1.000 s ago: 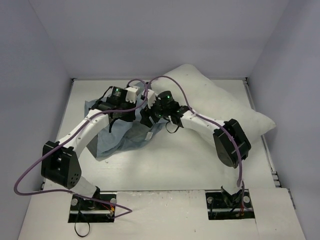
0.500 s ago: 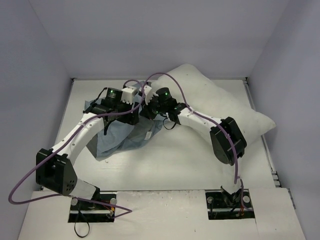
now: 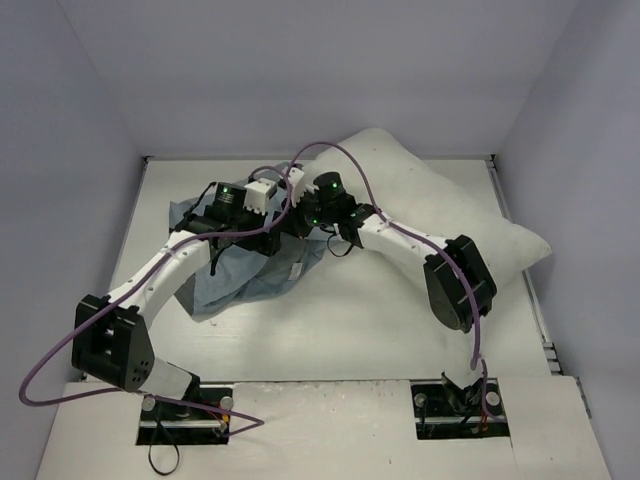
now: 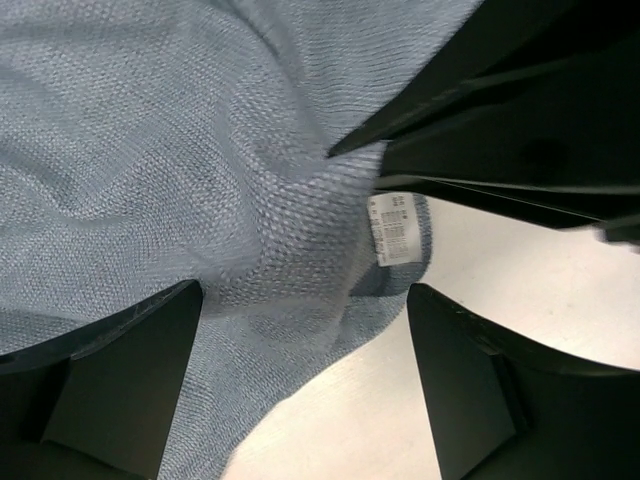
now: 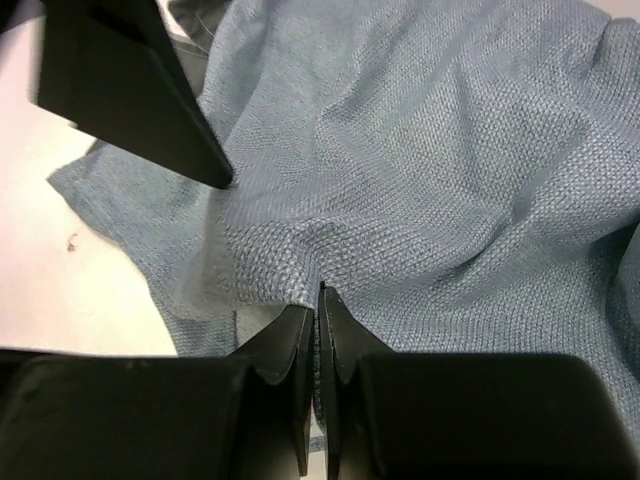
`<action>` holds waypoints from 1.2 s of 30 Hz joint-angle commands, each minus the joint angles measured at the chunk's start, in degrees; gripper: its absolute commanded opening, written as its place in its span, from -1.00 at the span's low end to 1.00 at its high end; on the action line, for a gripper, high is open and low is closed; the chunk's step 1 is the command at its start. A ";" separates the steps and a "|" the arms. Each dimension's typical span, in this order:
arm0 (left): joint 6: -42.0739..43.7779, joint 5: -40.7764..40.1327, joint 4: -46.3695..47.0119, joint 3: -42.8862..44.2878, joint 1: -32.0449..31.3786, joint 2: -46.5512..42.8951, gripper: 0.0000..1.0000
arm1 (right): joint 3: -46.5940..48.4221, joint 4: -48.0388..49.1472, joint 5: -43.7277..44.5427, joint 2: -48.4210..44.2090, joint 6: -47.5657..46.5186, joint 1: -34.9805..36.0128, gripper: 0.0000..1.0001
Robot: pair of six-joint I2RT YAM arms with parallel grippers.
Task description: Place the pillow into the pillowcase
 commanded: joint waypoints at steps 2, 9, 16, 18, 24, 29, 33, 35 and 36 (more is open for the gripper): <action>0.71 -4.64 8.13 -1.48 -0.43 -0.19 0.60 | 3.57 3.45 -3.41 -6.84 2.06 -0.20 -1.00; 1.24 -9.92 14.38 -1.66 -0.43 0.43 0.60 | 3.04 2.93 -4.38 -8.43 2.77 -0.29 -1.00; 1.77 -12.03 16.31 -1.13 -0.43 0.78 0.60 | 1.99 2.31 -4.91 -8.52 3.30 -0.55 -1.00; 2.11 -12.38 17.28 -1.65 -0.43 0.60 0.60 | 1.81 2.31 -5.17 -8.43 3.39 -0.64 -1.00; 2.82 -12.65 17.63 -1.74 -0.43 1.65 0.59 | 1.90 2.22 -6.75 -8.08 4.35 -0.73 -1.00; 3.34 -14.23 19.39 -2.27 -0.43 2.62 0.42 | 1.55 2.05 -8.25 -8.26 4.18 -0.99 -1.00; 3.70 -13.35 19.39 -0.52 -0.34 4.11 -0.28 | 0.49 1.70 -9.22 -8.78 4.09 -1.69 -1.00; 3.70 -12.65 19.04 0.63 -0.34 4.64 -0.62 | -0.21 1.61 -9.66 -8.87 4.09 -1.96 -1.00; 3.79 -12.56 18.52 0.98 -0.43 4.99 -0.89 | -0.39 1.43 -9.40 -8.96 4.00 -2.31 -1.00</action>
